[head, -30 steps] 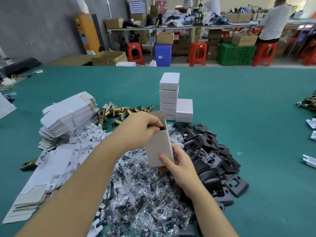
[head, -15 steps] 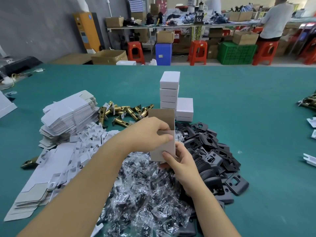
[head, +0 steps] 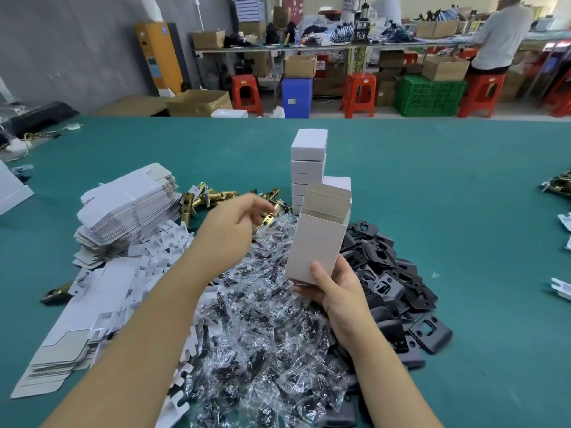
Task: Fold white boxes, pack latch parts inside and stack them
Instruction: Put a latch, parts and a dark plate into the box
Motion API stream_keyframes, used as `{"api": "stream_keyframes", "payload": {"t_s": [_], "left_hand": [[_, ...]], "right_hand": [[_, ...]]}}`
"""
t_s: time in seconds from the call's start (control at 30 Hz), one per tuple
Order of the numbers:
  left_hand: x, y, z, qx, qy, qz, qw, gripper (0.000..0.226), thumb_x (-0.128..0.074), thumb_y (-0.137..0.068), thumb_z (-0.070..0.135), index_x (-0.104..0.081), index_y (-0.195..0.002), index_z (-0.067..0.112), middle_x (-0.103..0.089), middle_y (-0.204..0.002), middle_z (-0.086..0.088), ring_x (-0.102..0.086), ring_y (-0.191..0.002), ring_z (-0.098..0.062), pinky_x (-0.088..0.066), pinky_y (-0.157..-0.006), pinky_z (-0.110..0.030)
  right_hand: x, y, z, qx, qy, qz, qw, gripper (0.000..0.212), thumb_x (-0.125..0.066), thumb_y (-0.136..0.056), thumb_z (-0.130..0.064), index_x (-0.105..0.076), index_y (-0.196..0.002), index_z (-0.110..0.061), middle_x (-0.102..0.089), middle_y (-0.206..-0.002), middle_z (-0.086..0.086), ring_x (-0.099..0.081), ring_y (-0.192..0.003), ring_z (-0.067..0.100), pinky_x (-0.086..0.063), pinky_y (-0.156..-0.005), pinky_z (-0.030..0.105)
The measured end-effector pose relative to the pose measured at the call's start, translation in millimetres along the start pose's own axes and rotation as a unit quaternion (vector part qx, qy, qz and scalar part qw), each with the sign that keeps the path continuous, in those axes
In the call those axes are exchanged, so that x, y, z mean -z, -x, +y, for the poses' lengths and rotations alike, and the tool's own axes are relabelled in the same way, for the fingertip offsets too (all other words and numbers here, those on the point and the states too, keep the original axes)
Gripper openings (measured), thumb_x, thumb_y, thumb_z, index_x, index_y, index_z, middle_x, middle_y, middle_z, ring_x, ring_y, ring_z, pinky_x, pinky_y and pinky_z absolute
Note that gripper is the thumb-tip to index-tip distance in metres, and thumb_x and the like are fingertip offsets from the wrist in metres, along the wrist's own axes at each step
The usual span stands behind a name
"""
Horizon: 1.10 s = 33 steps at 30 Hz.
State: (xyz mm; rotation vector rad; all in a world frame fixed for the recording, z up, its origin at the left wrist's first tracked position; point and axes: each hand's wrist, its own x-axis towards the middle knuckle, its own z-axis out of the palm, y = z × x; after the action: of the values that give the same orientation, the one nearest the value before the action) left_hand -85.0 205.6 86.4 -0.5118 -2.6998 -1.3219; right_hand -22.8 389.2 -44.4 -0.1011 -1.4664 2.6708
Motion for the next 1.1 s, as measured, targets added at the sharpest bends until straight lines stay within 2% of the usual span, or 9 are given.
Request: {"api": "stream_keyframes", "payload": {"t_s": [0.03, 0.1, 0.17, 0.23, 0.43, 0.7, 0.87, 0.97, 1.1], "left_hand": [[-2.9, 3.1, -8.1, 0.019, -0.039, -0.038, 0.998, 0.043, -0.040, -0.103, -0.001, -0.067, -0.103, 0.033, -0.068, -0.099, 0.004, -0.058, -0.057, -0.013, -0.047, -0.043, -0.025], [-12.1, 12.6, -24.2, 0.049, -0.110, -0.120, 0.986, 0.035, -0.046, -0.104, 0.007, -0.065, -0.111, 0.036, -0.069, -0.106, 0.005, -0.065, -0.070, -0.029, -0.058, -0.059, -0.039], [-24.7, 23.1, -37.9, 0.056, -0.167, -0.176, 0.969, 0.026, -0.052, -0.104, 0.018, -0.065, -0.120, 0.035, -0.069, -0.106, 0.011, -0.065, -0.064, -0.021, -0.062, -0.062, -0.038], [-36.2, 29.4, -45.9, 0.050, -0.220, -0.191, 0.955, 0.024, -0.056, -0.103, 0.026, -0.064, -0.124, 0.034, -0.069, -0.104, 0.013, -0.064, -0.061, -0.009, -0.063, -0.062, -0.037], [-55.0, 28.3, -53.1, 0.034, -0.303, -0.142, 0.942, 0.036, -0.064, -0.095, 0.051, -0.061, -0.126, 0.034, -0.061, -0.105, 0.012, -0.062, -0.086, -0.008, -0.059, -0.077, -0.036], [-66.9, 25.9, -57.0, 0.043, -0.331, -0.119, 0.935, 0.031, -0.067, -0.090, 0.053, -0.063, -0.113, 0.032, -0.058, -0.101, 0.011, -0.061, -0.084, -0.010, -0.058, -0.073, -0.033], [-74.2, 24.4, -53.1, 0.027, -0.351, -0.094, 0.931, 0.014, -0.059, -0.096, 0.040, -0.063, -0.103, 0.030, -0.057, -0.097, 0.011, -0.057, -0.084, -0.013, -0.051, -0.068, -0.031], [-75.4, 23.6, -52.7, 0.026, -0.345, -0.080, 0.935, 0.010, -0.056, -0.099, 0.031, -0.065, -0.101, 0.029, -0.058, -0.096, 0.013, -0.054, -0.082, -0.012, -0.047, -0.065, -0.028], [-67.4, 24.0, -50.5, 0.044, -0.305, -0.029, 0.951, 0.013, -0.053, -0.101, 0.028, -0.066, -0.098, 0.027, -0.062, -0.095, 0.012, -0.061, -0.077, -0.011, -0.058, -0.068, -0.032]], "right_hand": [[0.0, -0.4, 0.5, -0.002, 0.001, 0.003, 1.000, 0.067, -0.083, -0.078, -0.036, -0.055, -0.135, -0.018, -0.071, -0.126, 0.009, -0.073, -0.104, 0.037, -0.062, -0.070, 0.034], [0.1, -0.9, 1.2, -0.004, 0.005, 0.007, 1.000, 0.069, -0.084, -0.075, -0.039, -0.056, -0.134, -0.019, -0.072, -0.124, 0.007, -0.074, -0.099, 0.037, -0.063, -0.069, 0.035], [0.5, -0.9, 1.4, -0.003, 0.011, 0.009, 1.000, 0.067, -0.083, -0.075, -0.041, -0.057, -0.132, -0.021, -0.074, -0.121, 0.004, -0.075, -0.095, 0.036, -0.064, -0.071, 0.038], [0.3, -0.4, 1.2, -0.003, 0.014, 0.008, 1.000, 0.066, -0.083, -0.075, -0.040, -0.056, -0.132, -0.021, -0.074, -0.119, 0.002, -0.076, -0.093, 0.034, -0.065, -0.073, 0.041], [-0.3, 0.2, -1.3, 0.000, -0.008, 0.012, 1.000, 0.059, -0.081, -0.080, -0.029, -0.056, -0.133, -0.019, -0.074, -0.120, 0.003, -0.074, -0.104, 0.034, -0.064, -0.076, 0.038], [0.0, 0.1, -1.0, 0.003, 0.003, 0.009, 1.000, 0.049, -0.076, -0.083, -0.020, -0.060, -0.129, -0.020, -0.074, -0.117, 0.001, -0.073, -0.106, 0.033, -0.063, -0.077, 0.036], [-0.7, 1.4, -1.6, 0.008, 0.010, 0.005, 1.000, 0.039, -0.077, -0.085, -0.021, -0.068, -0.122, -0.026, -0.072, -0.121, 0.005, -0.071, -0.110, 0.033, -0.062, -0.080, 0.038], [-2.9, 2.6, -3.7, 0.014, 0.021, -0.001, 1.000, 0.045, -0.083, -0.080, -0.030, -0.069, -0.123, -0.031, -0.071, -0.124, 0.005, -0.071, -0.110, 0.032, -0.062, -0.081, 0.040], [-5.1, 4.1, -5.6, 0.011, 0.021, -0.007, 1.000, 0.056, -0.091, -0.073, -0.041, -0.069, -0.123, -0.031, -0.071, -0.123, 0.005, -0.072, -0.107, 0.032, -0.062, -0.081, 0.041]]}}
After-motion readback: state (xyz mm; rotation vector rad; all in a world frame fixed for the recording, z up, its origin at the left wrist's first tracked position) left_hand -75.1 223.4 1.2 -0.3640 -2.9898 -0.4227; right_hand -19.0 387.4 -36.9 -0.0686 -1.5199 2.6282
